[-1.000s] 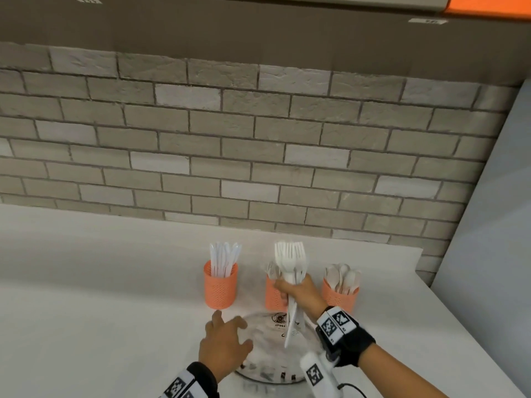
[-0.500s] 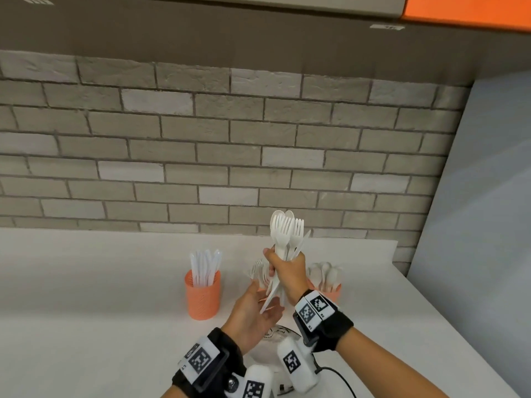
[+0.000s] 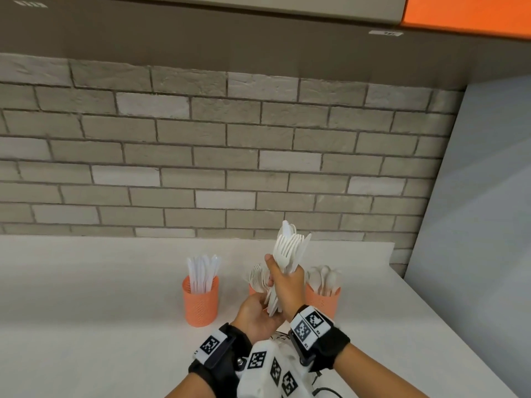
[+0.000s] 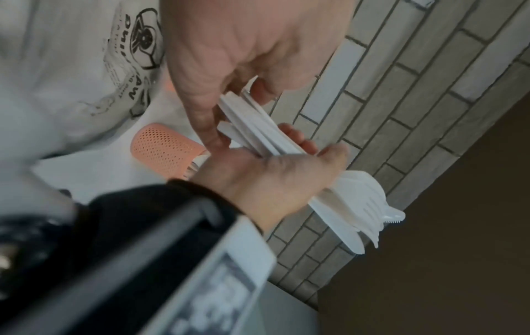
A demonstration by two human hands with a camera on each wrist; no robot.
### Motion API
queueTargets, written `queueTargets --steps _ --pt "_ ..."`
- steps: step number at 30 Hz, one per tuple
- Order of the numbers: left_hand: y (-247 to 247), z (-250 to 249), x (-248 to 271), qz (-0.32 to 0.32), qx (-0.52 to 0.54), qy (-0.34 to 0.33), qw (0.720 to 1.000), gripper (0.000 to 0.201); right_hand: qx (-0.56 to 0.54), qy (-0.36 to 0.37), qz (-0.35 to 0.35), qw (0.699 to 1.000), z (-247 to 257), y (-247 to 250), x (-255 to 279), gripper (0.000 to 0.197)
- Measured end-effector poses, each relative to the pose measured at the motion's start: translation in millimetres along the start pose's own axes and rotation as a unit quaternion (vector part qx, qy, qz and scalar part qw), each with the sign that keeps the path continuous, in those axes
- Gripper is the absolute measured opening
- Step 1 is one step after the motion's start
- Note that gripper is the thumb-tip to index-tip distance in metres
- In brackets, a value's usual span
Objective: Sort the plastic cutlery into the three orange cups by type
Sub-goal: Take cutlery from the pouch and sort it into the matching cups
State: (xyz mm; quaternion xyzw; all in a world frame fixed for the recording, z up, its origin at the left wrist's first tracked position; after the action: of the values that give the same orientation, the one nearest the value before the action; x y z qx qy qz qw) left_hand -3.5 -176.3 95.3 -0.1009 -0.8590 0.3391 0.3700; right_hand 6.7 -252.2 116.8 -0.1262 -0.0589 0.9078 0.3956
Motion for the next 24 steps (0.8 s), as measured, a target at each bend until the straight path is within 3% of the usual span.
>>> queueTargets --steps 5,11,17,20,24 --pt "-10.1 -4.9 10.3 0.017 -0.014 -0.005 1.0 0.033 0.008 0.003 0.008 1.0 -9.8 1.1 6.4 0.013" --pt "-11.6 4.7 4.7 0.005 0.029 -0.004 1.0 0.035 0.085 0.018 0.039 0.995 -18.1 3.6 9.9 0.027" --pt "-11.6 0.9 11.3 0.012 -0.069 -0.01 0.997 0.028 0.072 0.037 0.038 0.996 -19.0 5.4 7.3 0.007" --pt "0.9 -5.4 4.8 -0.003 -0.246 -0.031 0.969 0.028 0.082 0.061 0.028 0.994 -21.2 10.4 0.5 0.018" --pt "5.9 -31.5 -1.5 -0.031 -0.365 -0.191 0.911 0.014 0.136 0.084 0.03 0.987 -26.7 23.8 -10.3 0.026"
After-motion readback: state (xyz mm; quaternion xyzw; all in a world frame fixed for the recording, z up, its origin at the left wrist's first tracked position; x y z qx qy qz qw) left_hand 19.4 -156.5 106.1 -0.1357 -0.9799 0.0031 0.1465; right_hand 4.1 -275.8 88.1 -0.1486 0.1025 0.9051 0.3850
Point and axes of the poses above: each hand's wrist, its own x-axis away from the middle knuckle, its own y-axis out of the back of the hand, z = x × y, the point moved 2 cm from there along -x, towards the middle knuckle, and after that the axes turned 11 degrees about -z, right-handed, at the moved point
